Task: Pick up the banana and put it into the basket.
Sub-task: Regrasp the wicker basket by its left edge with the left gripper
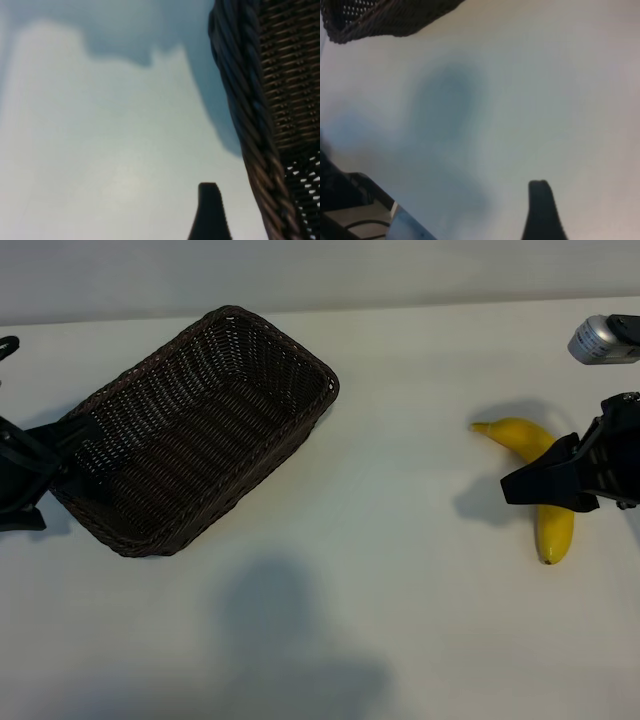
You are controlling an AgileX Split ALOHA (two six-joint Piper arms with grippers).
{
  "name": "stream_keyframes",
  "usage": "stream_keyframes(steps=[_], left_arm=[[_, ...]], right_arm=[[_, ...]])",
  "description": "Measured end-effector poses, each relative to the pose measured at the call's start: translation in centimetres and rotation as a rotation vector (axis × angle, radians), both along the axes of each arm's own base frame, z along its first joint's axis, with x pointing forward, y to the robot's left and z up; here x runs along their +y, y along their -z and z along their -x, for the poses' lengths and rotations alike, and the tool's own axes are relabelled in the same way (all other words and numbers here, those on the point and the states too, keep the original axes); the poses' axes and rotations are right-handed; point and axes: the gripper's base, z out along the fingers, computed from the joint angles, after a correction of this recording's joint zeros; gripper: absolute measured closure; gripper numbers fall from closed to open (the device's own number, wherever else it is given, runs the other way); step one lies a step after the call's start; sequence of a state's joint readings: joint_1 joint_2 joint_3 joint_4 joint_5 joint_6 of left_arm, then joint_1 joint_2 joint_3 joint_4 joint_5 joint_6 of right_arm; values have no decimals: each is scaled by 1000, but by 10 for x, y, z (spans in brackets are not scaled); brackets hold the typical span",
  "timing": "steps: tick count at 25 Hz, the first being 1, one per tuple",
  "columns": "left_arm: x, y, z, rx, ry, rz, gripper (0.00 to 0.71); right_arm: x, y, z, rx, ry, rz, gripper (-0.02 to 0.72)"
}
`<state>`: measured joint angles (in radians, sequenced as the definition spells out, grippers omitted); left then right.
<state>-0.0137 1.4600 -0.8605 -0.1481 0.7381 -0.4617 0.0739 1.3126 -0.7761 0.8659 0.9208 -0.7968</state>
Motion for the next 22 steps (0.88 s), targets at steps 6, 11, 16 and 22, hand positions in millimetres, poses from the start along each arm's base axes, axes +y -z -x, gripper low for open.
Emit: stream_keyframes(steps=[6, 11, 16, 22], left_arm=[[0, 6, -5, 36, -57, 12, 151], [-1, 16, -12, 48, -127, 37, 151], [-3, 32, -21, 67, -161, 58, 151], [-2, 49, -29, 76, -203, 59, 151]], right_arm=[[0, 0, 0, -1, 1, 0, 231], [0, 0, 0, 1, 3, -1, 231], [0, 0, 0, 1, 4, -1, 231], [0, 0, 0, 1, 6, -1, 231]])
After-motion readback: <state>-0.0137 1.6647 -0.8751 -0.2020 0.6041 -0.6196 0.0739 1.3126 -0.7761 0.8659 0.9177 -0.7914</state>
